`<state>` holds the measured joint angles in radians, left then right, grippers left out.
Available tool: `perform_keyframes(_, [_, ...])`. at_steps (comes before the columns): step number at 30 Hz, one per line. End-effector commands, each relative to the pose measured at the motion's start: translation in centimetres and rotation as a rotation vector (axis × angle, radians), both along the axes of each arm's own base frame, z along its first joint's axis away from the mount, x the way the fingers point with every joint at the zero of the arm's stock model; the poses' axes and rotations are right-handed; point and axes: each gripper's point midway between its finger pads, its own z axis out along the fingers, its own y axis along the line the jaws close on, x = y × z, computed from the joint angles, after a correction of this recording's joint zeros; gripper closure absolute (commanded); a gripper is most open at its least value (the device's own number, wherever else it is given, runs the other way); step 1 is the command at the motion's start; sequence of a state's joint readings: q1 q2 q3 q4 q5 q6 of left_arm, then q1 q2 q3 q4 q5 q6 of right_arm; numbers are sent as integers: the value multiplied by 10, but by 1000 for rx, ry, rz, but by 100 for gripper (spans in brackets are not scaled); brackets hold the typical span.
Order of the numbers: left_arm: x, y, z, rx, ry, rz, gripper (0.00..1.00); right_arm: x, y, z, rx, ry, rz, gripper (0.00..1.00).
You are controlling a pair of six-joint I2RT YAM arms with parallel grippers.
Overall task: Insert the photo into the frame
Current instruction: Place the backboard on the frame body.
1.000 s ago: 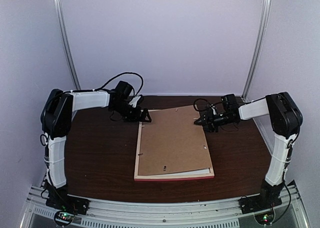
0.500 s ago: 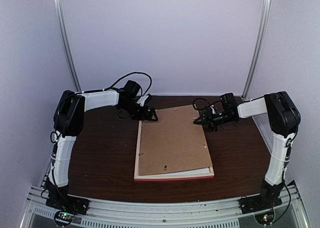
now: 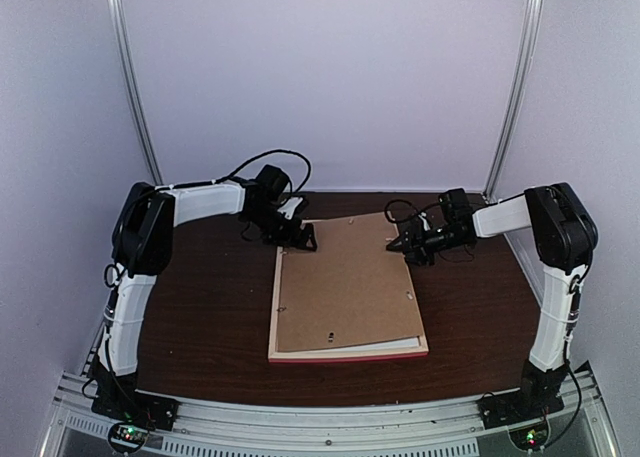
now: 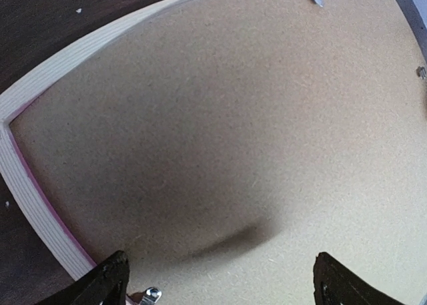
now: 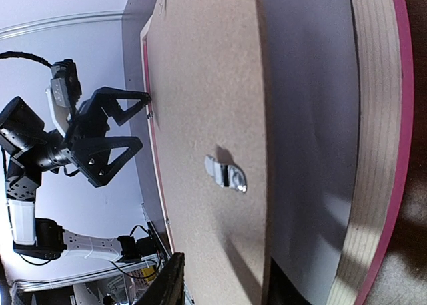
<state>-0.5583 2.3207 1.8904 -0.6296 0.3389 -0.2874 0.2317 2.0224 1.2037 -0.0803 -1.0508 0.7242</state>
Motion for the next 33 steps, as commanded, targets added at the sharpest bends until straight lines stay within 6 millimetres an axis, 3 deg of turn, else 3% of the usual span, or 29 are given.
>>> perform_keyframes(1, [-9, 8, -2, 63, 24, 30, 3, 6, 7, 12, 21, -53, 20, 63])
perform_keyframes(10, [-24, 16, -4, 87, 80, 65, 4, 2, 6, 12, 23, -53, 16, 63])
perform_keyframes(29, [-48, 13, -2, 37, 182, 84, 6, -3, 3, 13, 20, -57, -2, 63])
perform_keyframes(33, [-49, 16, 9, 35, 165, 92, 6, -3, 3, 14, 20, -58, -3, 63])
